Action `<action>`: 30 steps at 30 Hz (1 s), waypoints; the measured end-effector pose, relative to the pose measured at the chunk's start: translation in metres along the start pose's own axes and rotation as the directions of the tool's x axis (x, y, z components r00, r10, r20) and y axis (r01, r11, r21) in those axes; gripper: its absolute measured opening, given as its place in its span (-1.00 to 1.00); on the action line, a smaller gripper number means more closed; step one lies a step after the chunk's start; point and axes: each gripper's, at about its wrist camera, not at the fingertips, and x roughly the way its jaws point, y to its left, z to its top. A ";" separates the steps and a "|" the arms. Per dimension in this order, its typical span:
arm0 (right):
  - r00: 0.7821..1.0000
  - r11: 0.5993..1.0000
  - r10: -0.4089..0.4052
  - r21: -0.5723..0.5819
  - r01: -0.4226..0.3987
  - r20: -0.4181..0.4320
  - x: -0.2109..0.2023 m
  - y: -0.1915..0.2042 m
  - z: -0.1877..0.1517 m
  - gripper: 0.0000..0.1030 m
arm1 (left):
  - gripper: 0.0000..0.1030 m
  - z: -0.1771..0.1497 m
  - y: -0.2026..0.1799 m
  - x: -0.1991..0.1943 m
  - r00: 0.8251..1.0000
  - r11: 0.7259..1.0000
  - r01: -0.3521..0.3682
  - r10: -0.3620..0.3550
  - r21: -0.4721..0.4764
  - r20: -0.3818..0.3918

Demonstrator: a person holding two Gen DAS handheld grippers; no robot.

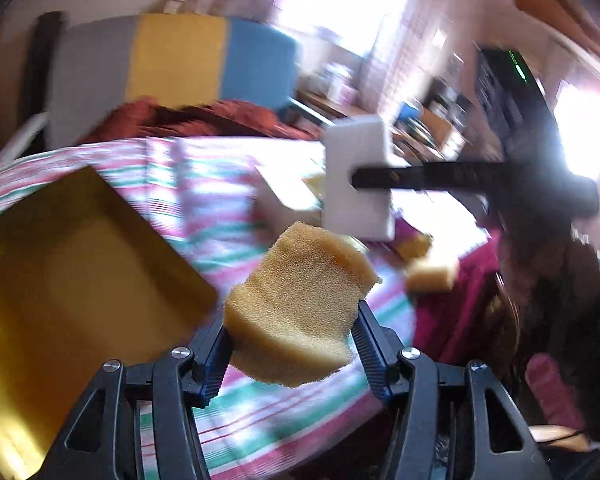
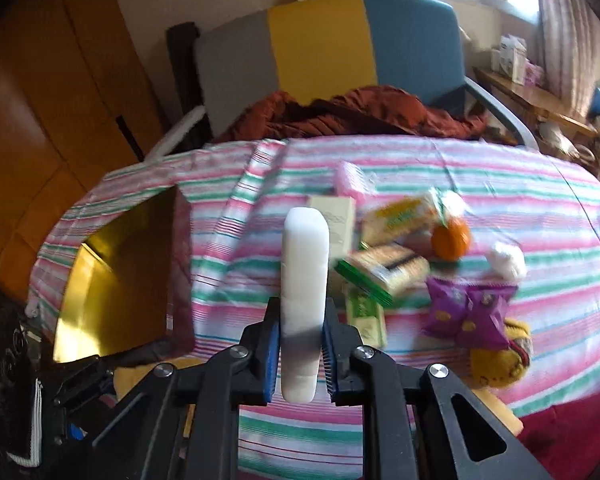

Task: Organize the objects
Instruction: 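Grasp yellow sponge with left gripper while right gripper grasps white eraser, place both in tray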

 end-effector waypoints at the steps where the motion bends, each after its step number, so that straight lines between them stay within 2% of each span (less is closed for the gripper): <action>1: 1.000 1.000 0.022 -0.018 -0.022 0.005 0.000 0.009 0.004 -0.64 | 0.12 0.001 0.011 -0.012 0.999 0.999 -0.026 0.026 -0.026 0.019; 3: 0.998 0.997 0.068 -0.049 -0.068 0.007 0.002 0.027 0.010 -0.64 | 0.13 0.000 0.033 -0.033 0.993 0.992 -0.099 0.104 -0.083 0.053; 6: 0.990 0.985 0.142 -0.096 -0.142 -0.004 0.013 0.060 0.020 -0.64 | 0.13 -0.007 0.068 -0.059 0.970 0.961 -0.219 0.233 -0.169 0.068; 10: 0.973 0.960 0.225 -0.159 -0.231 -0.056 0.037 0.114 0.026 -0.64 | 0.15 -0.025 0.116 -0.083 0.918 0.873 -0.376 0.396 -0.312 0.002; 12: 0.963 0.946 0.252 -0.186 -0.267 -0.101 0.053 0.142 0.024 -0.64 | 0.15 -0.035 0.130 -0.089 0.902 0.841 -0.412 0.430 -0.351 -0.029; 14: 0.954 0.933 0.255 -0.220 -0.285 -0.157 0.072 0.169 0.018 -0.64 | 0.20 -0.044 0.139 -0.094 0.876 0.801 -0.464 0.477 -0.379 -0.065; 15: 0.948 0.925 0.254 -0.238 -0.296 -0.189 0.082 0.182 0.013 -0.64 | 0.23 -0.049 0.141 -0.097 0.871 0.790 -0.475 0.486 -0.388 -0.074; 17: 0.928 0.905 0.258 -0.268 -0.329 -0.268 0.101 0.208 0.001 -0.60 | 0.34 -0.056 0.143 -0.102 0.857 0.772 -0.495 0.510 -0.399 -0.077; 18: 0.912 0.892 0.267 -0.279 -0.356 -0.310 0.108 0.219 -0.006 -0.60 | 0.41 -0.058 0.143 -0.107 0.844 0.759 -0.512 0.531 -0.404 -0.073; 19: 0.899 0.880 0.280 -0.286 -0.380 -0.336 0.113 0.230 -0.012 -0.51 | 0.43 -0.060 0.144 -0.113 0.839 0.753 -0.516 0.540 -0.407 -0.065; 20: 0.888 0.867 0.301 -0.286 -0.407 -0.349 0.114 0.238 -0.017 -0.27 | 0.45 -0.060 0.144 -0.116 0.837 0.750 -0.515 0.545 -0.415 -0.054; 22: 0.869 0.849 0.344 -0.278 -0.450 -0.355 0.112 0.247 -0.023 0.09 | 0.52 -0.056 0.145 -0.123 0.839 0.752 -0.498 0.543 -0.431 -0.023; 24: 0.861 0.839 0.367 -0.274 -0.470 -0.354 0.106 0.251 -0.027 0.24 | 0.53 -0.052 0.138 -0.129 0.828 0.750 -0.501 0.560 -0.432 0.010; 27: 0.881 0.848 0.347 -0.294 -0.441 -0.322 0.095 0.249 -0.033 0.39 | 0.53 -0.038 0.126 -0.134 0.797 0.747 -0.543 0.602 -0.384 0.045; 28: 0.891 0.853 0.336 -0.303 -0.425 -0.304 0.091 0.248 -0.035 0.45 | 0.53 -0.033 0.117 -0.135 0.777 0.740 -0.572 0.627 -0.354 0.056; 30: 0.914 0.863 0.314 -0.323 -0.388 -0.258 0.081 0.245 -0.033 0.61 | 0.53 -0.025 0.107 -0.134 0.750 0.728 -0.609 0.658 -0.314 0.071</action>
